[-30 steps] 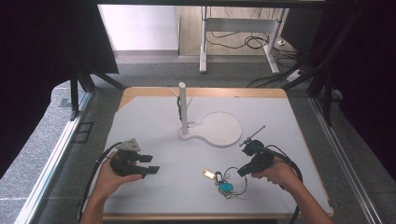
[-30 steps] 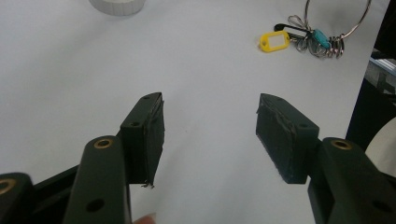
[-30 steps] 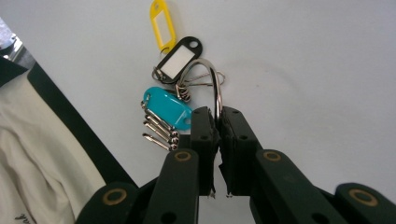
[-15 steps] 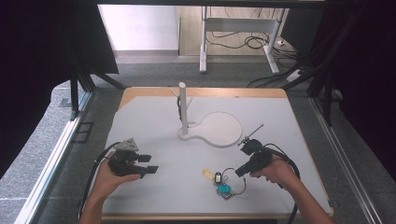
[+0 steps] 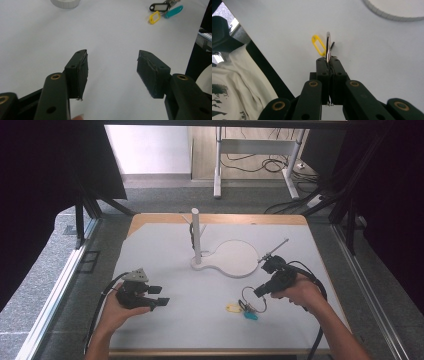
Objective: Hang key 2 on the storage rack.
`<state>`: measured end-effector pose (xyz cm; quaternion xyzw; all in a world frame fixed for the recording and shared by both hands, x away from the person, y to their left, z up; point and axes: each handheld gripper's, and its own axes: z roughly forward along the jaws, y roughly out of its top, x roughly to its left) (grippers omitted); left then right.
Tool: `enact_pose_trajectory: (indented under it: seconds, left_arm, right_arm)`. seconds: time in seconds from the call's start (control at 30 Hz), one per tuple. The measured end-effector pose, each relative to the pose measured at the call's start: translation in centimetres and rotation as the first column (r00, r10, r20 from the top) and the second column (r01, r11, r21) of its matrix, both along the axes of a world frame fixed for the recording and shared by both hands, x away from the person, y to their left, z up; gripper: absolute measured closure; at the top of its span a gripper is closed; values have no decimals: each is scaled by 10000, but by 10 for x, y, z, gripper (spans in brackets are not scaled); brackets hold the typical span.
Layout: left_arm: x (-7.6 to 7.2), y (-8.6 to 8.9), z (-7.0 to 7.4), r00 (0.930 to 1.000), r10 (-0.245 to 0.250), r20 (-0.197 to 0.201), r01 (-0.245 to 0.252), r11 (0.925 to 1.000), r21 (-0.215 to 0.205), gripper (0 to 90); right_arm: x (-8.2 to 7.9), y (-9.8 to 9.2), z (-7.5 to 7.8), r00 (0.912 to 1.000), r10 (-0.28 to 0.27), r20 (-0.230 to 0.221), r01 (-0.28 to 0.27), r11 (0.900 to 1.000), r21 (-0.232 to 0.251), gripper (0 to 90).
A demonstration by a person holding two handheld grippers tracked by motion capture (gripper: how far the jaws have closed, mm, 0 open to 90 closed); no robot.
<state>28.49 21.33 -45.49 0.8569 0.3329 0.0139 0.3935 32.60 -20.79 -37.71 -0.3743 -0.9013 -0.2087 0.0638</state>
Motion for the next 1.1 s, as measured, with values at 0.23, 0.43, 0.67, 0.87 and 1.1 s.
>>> enact_pose_trajectory:
  seconds: [0.23, 0.43, 0.67, 0.87, 1.1]
  left_arm:
    - [-1, 0, 0, 10000, 68, -47, -69, 10000, -71, 429]
    - [0, 0, -1, 10000, 59, -52, -59, 10000, -73, 429]
    - [0, 0, -1, 10000, 49, -51, -50, 10000, -76, 429]
    - [0, -1, -1, 10000, 56, -59, -56, 10000, -56, 429]
    - [0, 0, -1, 10000, -2, -48, 2, 10000, -8, 429]
  right_arm:
    - [7, -2, 17, 9997, -169, 199, 166, 9998, 149, 882]
    - [13, -2, 26, 9991, -274, 333, 269, 9995, 151, 882]
    - [19, -2, 33, 9980, -419, 464, 406, 9988, 269, 882]
    - [24, 0, 41, 9970, -529, 569, 505, 9978, 427, 882]
    - [29, 2, 51, 9960, -567, 685, 532, 9972, 517, 882]
